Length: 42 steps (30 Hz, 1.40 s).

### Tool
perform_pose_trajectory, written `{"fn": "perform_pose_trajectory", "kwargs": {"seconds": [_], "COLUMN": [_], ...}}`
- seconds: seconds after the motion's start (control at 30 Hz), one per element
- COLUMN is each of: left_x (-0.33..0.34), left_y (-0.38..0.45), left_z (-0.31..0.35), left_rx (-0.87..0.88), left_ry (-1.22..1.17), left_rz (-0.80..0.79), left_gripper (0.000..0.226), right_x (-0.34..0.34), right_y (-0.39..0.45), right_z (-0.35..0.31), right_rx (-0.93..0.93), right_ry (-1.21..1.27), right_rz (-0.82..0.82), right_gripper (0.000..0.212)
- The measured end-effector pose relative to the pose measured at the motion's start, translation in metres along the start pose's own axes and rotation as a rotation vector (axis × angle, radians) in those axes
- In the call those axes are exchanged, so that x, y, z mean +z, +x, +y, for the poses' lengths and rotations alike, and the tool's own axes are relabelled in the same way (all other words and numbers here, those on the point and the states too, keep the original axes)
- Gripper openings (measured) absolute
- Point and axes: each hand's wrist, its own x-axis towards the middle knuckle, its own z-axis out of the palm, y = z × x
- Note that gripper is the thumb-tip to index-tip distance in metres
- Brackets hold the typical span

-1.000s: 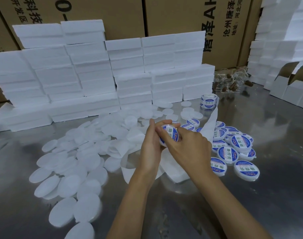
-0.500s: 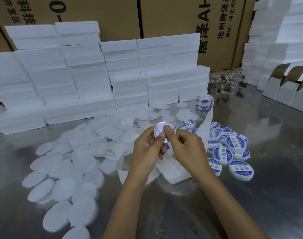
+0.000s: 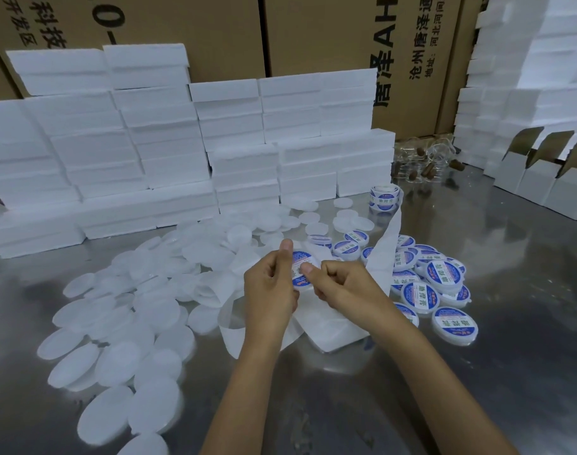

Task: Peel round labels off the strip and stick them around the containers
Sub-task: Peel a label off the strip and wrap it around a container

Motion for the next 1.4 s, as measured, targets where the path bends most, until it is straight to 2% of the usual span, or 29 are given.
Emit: {"fn": "perform_pose_trajectory", "kwargs": {"seconds": [0.07,0.13,0.23,0.33,0.5,0.6,0.73,0.8,0.87,0.97,1.07,1.2,1.4], "left_x": [0.000,-0.001,-0.004,-0.004,-0.005,-0.006,-0.009,-0.013,-0.020,-0.030,-0.035,-0.036,-0.038], "left_y": [0.001,0.003,0.005,0.006,0.007,0.007,0.010,0.014,0.021,0.030,0.038,0.052,0.064], "left_z": [0.001,0.000,-0.001,-0.003,-0.003,-0.004,-0.011,-0.015,-0.021,-0.030,-0.034,-0.038,-0.047], "left_rx": [-0.060,-0.101,-0.104,-0.117,-0.127,-0.128,-0.124,-0.150,-0.206,-0.290,-0.320,-0.365,-0.382], "left_ry": [-0.013,-0.054,-0.046,-0.046,-0.011,0.010,0.016,0.012,-0.028,-0.138,-0.243,-0.238,-0.274], "left_rz": [-0.004,-0.016,0.010,0.022,0.019,0.026,0.034,0.050,0.068,0.089,0.112,0.142,0.172], "left_gripper": [0.050,0.048,0.044,0.041,0.039,0.036,0.035,0.035,0.033,0.030,0.027,0.026,0.021], "right_x": [-0.004,-0.013,-0.031,-0.047,-0.062,-0.065,-0.060,-0.053,-0.044,-0.027,-0.005,0.027,0.054], "right_y": [0.000,0.002,0.007,0.008,0.007,0.004,0.008,0.014,0.024,0.052,0.101,0.170,0.243], "right_z": [-0.001,0.001,0.008,0.017,0.029,0.029,0.024,0.020,0.015,0.006,0.004,0.016,0.037], "right_rx": [0.080,0.196,0.362,0.434,0.468,0.479,0.455,0.423,0.300,0.102,-0.002,-0.035,0.034], "right_ry": [-0.002,0.087,0.473,0.824,1.060,1.090,0.867,0.568,0.284,-0.027,-0.323,-0.422,-0.535], "right_rz": [0.019,0.141,0.391,0.563,0.636,0.626,0.611,0.622,0.610,0.477,0.298,0.157,0.073], "right_gripper": [0.044,0.042,0.039,0.038,0.036,0.035,0.029,0.024,0.022,0.017,0.016,0.027,0.054]}}
